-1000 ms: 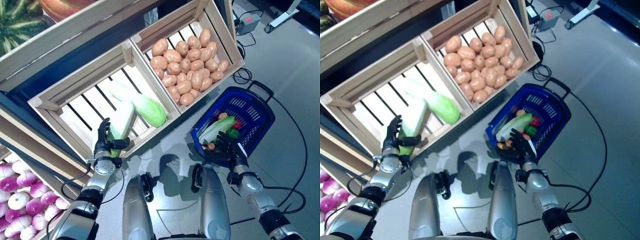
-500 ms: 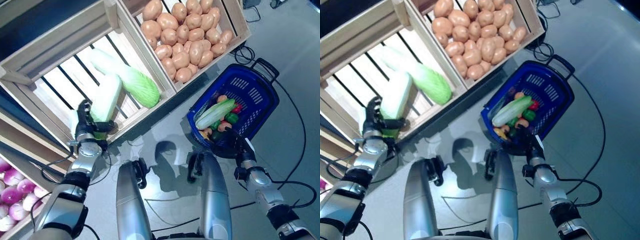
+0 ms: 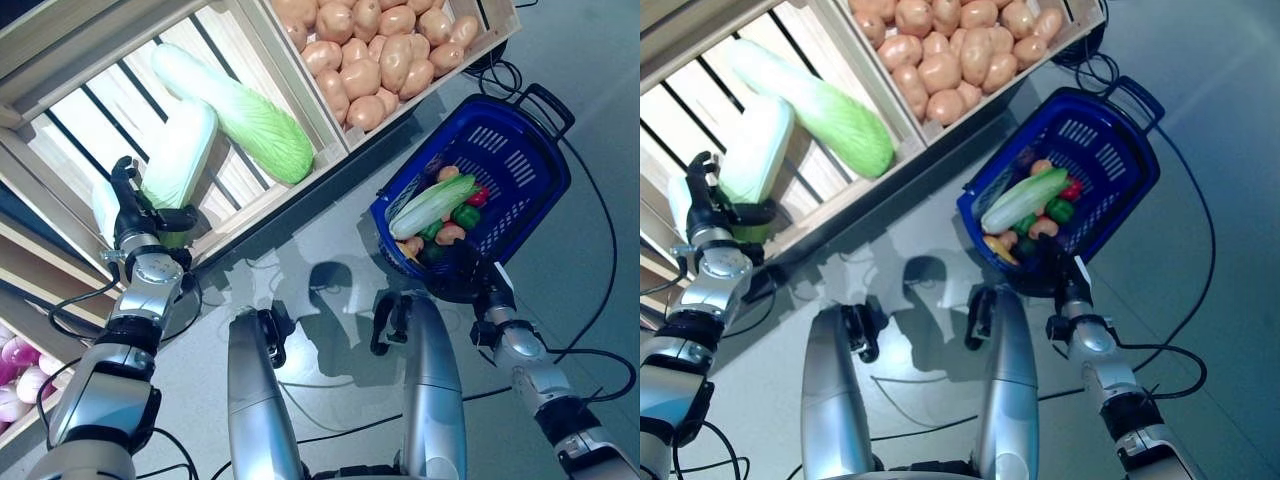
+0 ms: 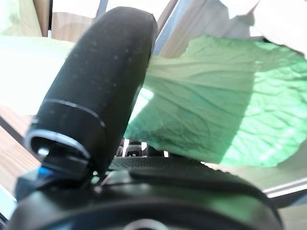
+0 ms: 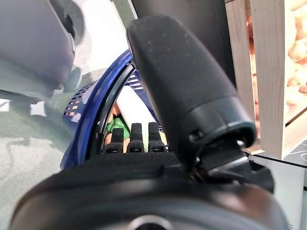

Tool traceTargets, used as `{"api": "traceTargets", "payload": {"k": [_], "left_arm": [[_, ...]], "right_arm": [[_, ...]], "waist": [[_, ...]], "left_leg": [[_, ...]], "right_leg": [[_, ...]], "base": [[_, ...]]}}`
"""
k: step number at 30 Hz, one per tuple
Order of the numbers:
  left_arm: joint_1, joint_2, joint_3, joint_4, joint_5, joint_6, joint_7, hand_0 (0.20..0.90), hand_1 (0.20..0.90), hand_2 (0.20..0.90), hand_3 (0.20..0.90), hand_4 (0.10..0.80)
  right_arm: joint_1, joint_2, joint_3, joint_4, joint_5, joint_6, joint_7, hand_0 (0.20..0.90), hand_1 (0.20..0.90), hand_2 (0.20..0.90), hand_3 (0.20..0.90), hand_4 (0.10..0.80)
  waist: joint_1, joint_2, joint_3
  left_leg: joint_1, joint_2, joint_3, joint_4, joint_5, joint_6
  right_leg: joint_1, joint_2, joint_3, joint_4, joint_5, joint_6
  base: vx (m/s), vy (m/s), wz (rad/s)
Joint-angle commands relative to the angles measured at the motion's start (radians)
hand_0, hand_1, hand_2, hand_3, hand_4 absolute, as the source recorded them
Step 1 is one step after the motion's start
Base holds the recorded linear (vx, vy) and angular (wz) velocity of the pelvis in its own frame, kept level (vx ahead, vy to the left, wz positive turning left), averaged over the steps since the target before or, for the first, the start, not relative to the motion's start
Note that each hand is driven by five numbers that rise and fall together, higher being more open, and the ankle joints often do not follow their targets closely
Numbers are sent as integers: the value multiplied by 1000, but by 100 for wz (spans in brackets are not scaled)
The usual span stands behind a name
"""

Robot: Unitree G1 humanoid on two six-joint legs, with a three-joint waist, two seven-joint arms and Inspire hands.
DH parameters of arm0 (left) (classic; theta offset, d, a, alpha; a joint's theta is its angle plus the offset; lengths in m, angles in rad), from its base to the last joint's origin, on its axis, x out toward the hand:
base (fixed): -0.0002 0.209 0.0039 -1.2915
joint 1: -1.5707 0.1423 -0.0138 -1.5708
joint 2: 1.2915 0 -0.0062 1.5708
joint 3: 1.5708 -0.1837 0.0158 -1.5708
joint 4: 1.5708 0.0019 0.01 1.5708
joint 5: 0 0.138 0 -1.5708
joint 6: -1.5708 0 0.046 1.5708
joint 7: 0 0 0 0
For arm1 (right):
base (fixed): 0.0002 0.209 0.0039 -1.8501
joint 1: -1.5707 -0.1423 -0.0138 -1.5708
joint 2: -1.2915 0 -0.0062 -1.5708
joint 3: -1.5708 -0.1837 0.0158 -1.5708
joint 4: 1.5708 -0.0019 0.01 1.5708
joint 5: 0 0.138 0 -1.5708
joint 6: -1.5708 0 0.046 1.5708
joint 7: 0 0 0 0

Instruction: Put vegetables into the basket

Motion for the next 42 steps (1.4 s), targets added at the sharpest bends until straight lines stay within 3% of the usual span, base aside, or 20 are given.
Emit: {"api": "traceTargets", "payload": {"k": [1, 12, 23, 29, 35, 38, 39, 42], "left_arm": [[50, 18, -34, 97, -54, 22, -96, 300, 300, 300, 300, 400], [100, 0, -10, 78, -65, 4, -103, 300, 300, 300, 300, 400], [225, -50, 34, 52, -57, -77, -90, 300, 300, 300, 300, 400], [341, -113, 95, -75, 64, -221, -13, 300, 300, 300, 300, 400], [499, -176, 155, -231, 120, -357, -2, 300, 300, 300, 300, 400], [525, -189, 160, -274, 132, -376, -11, 300, 300, 300, 300, 400], [561, -212, 157, -366, 142, -376, -41, 300, 300, 300, 300, 400], [584, -235, 147, -451, 140, -376, -95, 300, 300, 300, 300, 400]], "right_arm": [[40, -21, -57, -63, 29, -78, -42, 900, 900, 900, 900, 800], [67, -6, -79, -67, 6, -98, -55, 900, 900, 900, 900, 800], [133, 32, -76, -82, -7, -149, -78, 900, 900, 900, 900, 800], [198, 114, -72, -114, -21, -196, 30, 900, 900, 900, 900, 800], [235, 193, -80, -159, 40, -205, 71, 900, 900, 900, 900, 800], [242, 209, -85, -165, 75, -195, 92, 900, 900, 900, 900, 800], [250, 248, -91, -188, 103, -182, 106, 900, 900, 900, 900, 800], [239, 267, -83, -209, 123, -168, 133, 900, 900, 900, 900, 800]], "waist": [[-14, -4, -72], [-18, 14, -104], [-19, 30, -176], [-4, 34, -254], [21, 40, -319], [28, 41, -328], [41, 42, -356], [54, 45, -376]], "left_leg": [[7, 20, -8, 69, -124, -15], [97, 19, 15, 1, -109, -3], [419, -2, 98, -338, 5, 22], [677, -45, 156, -640, 111, 38], [893, -77, 207, -877, 201, 19], [930, -91, 213, -929, 219, 18], [1007, -122, 218, -1057, 263, 12], [1058, -143, 216, -1147, 295, 11]], "right_leg": [[37, -45, 74, 40, -27, 63], [120, -42, 67, -35, -13, 63], [400, -43, 38, -332, 95, 51], [647, -39, -11, -620, 195, 58], [888, -9, -79, -921, 289, 79], [933, 1, -91, -982, 307, 85], [1028, 27, -113, -1128, 354, 95], [1082, 46, -119, -1213, 389, 96]], "base": [[0, 0, 0], [20, -4, -1], [90, 3, -8], [125, -60, 1], [127, -74, 2], [58, -47, -2], [86, -76, 8], [27, -78, 9]]}}
